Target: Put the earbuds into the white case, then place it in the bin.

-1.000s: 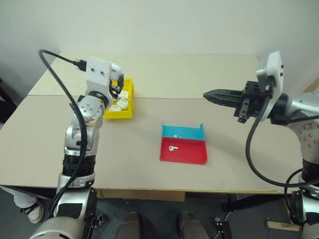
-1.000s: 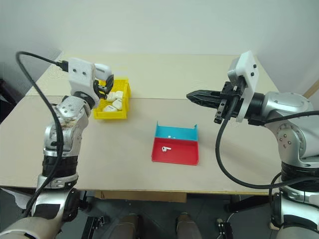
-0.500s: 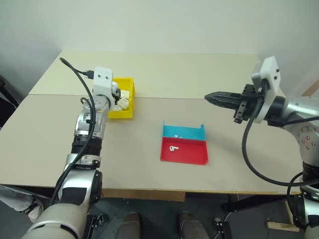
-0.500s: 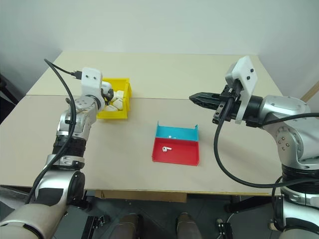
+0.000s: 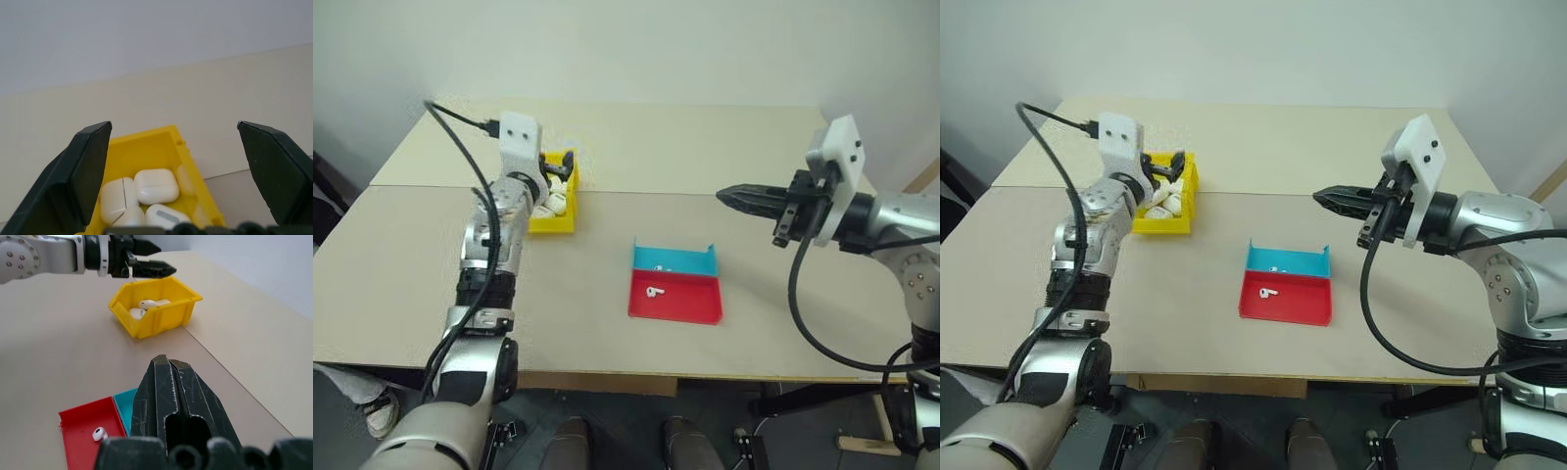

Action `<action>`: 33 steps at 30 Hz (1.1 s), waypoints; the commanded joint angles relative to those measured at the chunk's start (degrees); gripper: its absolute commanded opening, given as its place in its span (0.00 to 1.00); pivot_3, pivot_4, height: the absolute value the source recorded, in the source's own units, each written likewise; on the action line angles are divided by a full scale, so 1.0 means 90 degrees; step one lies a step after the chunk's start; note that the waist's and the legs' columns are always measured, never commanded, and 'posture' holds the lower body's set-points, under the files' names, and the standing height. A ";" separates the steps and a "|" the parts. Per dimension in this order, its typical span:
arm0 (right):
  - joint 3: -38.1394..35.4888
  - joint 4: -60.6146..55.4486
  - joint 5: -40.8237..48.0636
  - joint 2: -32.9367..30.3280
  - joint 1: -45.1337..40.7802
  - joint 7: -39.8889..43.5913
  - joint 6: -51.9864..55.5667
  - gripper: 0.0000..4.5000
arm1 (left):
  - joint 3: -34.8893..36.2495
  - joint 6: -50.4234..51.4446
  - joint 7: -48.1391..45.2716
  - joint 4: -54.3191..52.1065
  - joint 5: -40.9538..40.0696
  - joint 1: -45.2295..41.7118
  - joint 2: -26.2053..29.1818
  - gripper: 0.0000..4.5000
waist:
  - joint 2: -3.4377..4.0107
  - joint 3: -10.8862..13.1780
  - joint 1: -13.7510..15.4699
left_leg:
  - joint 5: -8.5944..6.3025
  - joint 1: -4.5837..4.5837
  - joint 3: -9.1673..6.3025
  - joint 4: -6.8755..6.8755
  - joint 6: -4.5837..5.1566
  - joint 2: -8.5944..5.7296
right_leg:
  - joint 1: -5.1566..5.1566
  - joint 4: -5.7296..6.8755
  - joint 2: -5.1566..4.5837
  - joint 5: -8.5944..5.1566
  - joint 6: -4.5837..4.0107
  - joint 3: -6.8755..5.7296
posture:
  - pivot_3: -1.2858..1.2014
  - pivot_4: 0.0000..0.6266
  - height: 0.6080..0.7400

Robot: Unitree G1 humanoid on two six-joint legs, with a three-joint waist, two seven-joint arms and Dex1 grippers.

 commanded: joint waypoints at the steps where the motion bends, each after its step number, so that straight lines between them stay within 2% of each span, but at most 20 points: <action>1: -0.0087 -0.0244 -0.0231 -0.0255 0.0277 0.0411 -0.0729 0.00 | 0.0179 0.0039 -0.0577 -0.1163 -0.0491 0.0524 0.0224 0.99 | 0.0000 0.0000 -0.0009 | 0.0000 0.0005 0.0002 0.0000 0.0000 0.0000 | 0.0003 0.0001 0.0000 0.0000 0.0000 0.0002 | 0.52 0.24 1.00; 9: -0.0403 -0.0462 -0.0604 -0.0452 0.1541 0.1061 -0.2083 0.00 | 0.0560 0.0906 -0.2238 -0.3626 -0.2134 0.2781 0.1025 0.99 | 0.0000 0.0000 -0.0028 | 0.0000 0.0011 0.0004 0.0001 0.0000 0.0005 | 0.0008 0.0002 0.0002 -0.0001 0.0001 0.0003 | 0.52 0.24 1.00; 13: -0.0738 -0.0354 -0.0866 -0.0618 0.2371 0.1403 -0.2760 0.00 | 0.1115 0.0177 -0.3863 -0.4803 -0.2610 0.4842 0.1938 0.99 | 0.0000 0.0000 -0.0070 | -0.0001 0.0022 0.0013 -0.0002 0.0000 0.0010 | 0.0013 -0.0002 0.0002 -0.0001 0.0000 0.0010 | 0.52 0.24 1.00; 16: -0.1082 -0.0174 -0.0899 -0.0832 0.2808 0.1697 -0.2990 0.00 | 0.1724 0.0072 -0.4741 -0.4949 -0.3102 0.5730 0.2513 0.99 | -0.0002 0.0001 -0.0063 | -0.0001 0.0033 0.0019 -0.0004 0.0000 0.0012 | 0.0017 0.0002 0.0003 -0.0003 -0.0003 0.0011 | 0.52 0.24 1.00; 20: -0.1520 0.0047 -0.0990 -0.1109 0.3233 0.2031 -0.3323 0.00 | 0.2640 0.0307 -0.5636 -0.4848 -0.3839 0.6516 0.3101 0.99 | -0.0002 0.0001 -0.0028 | 0.0000 0.0070 0.0024 0.0000 0.0000 0.0016 | 0.0060 -0.0015 0.0005 -0.0010 -0.0003 0.0009 | 0.52 0.24 1.00; 24: -0.1968 0.0241 -0.0983 -0.1295 0.3567 0.2250 -0.3453 0.00 | 0.3437 0.0172 -0.6234 -0.4619 -0.3785 0.7248 0.3562 0.99 | -0.0003 0.0000 -0.0035 | -0.0002 0.0088 0.0030 -0.0023 0.0001 0.0023 | 0.0085 -0.0052 0.0006 -0.0029 0.0019 0.0009 | 0.52 0.24 1.00; 29: -0.2034 0.0332 -0.0938 -0.1350 0.3616 0.2313 -0.3458 0.00 | 0.4003 0.0385 -0.6168 -0.4799 -0.4111 0.7386 0.3688 0.99 | -0.0003 0.0000 -0.0034 | -0.0002 0.0088 0.0029 -0.0032 0.0001 0.0023 | 0.0084 -0.0055 0.0006 -0.0026 0.0012 0.0008 | 0.52 0.24 1.00; 33: -0.1899 0.0428 -0.0974 -0.1387 0.3451 0.2307 -0.3496 0.00 | 0.4135 0.0456 -0.6076 -0.4928 -0.4219 0.7413 0.3688 0.99 | -0.0003 0.0000 -0.0038 | -0.0002 0.0094 0.0033 -0.0031 0.0000 0.0023 | 0.0089 -0.0054 0.0005 -0.0027 0.0016 0.0011 | 0.52 0.24 1.00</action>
